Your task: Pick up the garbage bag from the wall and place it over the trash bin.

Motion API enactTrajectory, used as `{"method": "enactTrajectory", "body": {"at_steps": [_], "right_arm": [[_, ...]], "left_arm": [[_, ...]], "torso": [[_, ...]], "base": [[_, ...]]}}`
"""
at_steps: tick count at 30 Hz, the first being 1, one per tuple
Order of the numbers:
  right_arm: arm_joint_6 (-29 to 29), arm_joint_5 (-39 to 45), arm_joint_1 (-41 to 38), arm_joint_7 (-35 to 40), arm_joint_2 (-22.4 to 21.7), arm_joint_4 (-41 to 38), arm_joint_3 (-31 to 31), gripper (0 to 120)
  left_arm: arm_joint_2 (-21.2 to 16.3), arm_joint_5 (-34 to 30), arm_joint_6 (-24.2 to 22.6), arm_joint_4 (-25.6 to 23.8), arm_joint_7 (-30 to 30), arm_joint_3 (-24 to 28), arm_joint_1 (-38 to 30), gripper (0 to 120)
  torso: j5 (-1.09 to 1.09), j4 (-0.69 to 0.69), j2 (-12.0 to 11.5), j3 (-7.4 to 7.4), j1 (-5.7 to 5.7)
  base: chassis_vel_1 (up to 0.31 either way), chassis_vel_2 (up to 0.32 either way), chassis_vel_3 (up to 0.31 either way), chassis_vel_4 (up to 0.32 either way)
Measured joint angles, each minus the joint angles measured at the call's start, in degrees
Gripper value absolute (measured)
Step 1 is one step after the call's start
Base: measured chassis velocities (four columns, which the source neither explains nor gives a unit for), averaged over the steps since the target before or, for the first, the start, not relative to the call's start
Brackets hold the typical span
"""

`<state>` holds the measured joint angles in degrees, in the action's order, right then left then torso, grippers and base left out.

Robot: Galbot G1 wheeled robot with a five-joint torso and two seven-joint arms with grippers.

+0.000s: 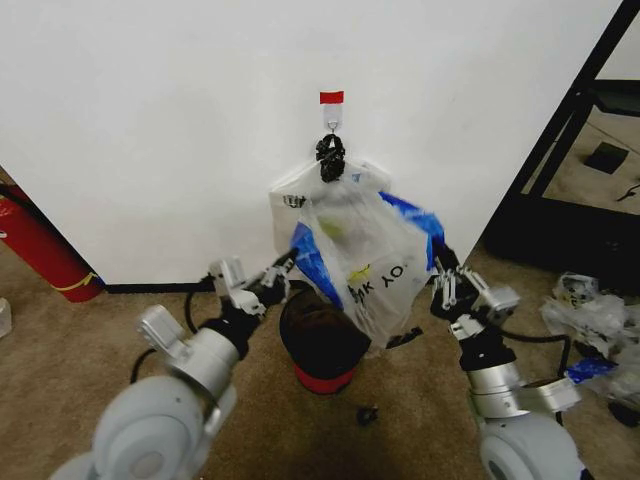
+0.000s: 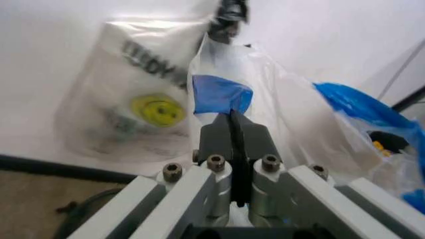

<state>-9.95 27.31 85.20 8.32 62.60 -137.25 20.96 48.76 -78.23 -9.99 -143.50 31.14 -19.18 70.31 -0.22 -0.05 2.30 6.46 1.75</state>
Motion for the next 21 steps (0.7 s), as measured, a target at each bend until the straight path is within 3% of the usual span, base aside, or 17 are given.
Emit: {"method": "enactTrajectory", "body": {"at_steps": [8, 16, 21], "right_arm": [[2.2, 5.4, -3.0, 1.0, 1.0, 0.9, -3.1, 0], [0.4, 3.7, -7.0, -0.3, 3.0, 9.2, -5.9, 0], [-0.7, 3.1, -9.6, -0.7, 5.6, 14.2, -8.2, 0]], "left_arm": [[-1.4, -1.2, -0.2, 0.0, -0.6, -4.8, 3.3, 0], [1.3, 3.0, 2.0, 0.5, -2.7, -1.2, 1.8, 0], [5.1, 7.2, 4.5, 5.5, -4.3, 2.8, 0.8, 0]], "torso": [[0.00, 0.01, 0.0, 0.00, 0.00], [0.04, 0.00, 0.0, 0.00, 0.00], [0.01, 0.01, 0.0, 0.00, 0.00]], "base": [[0.000, 0.000, 0.000, 0.000], [0.000, 0.000, 0.000, 0.000], [0.000, 0.000, 0.000, 0.000]]}}
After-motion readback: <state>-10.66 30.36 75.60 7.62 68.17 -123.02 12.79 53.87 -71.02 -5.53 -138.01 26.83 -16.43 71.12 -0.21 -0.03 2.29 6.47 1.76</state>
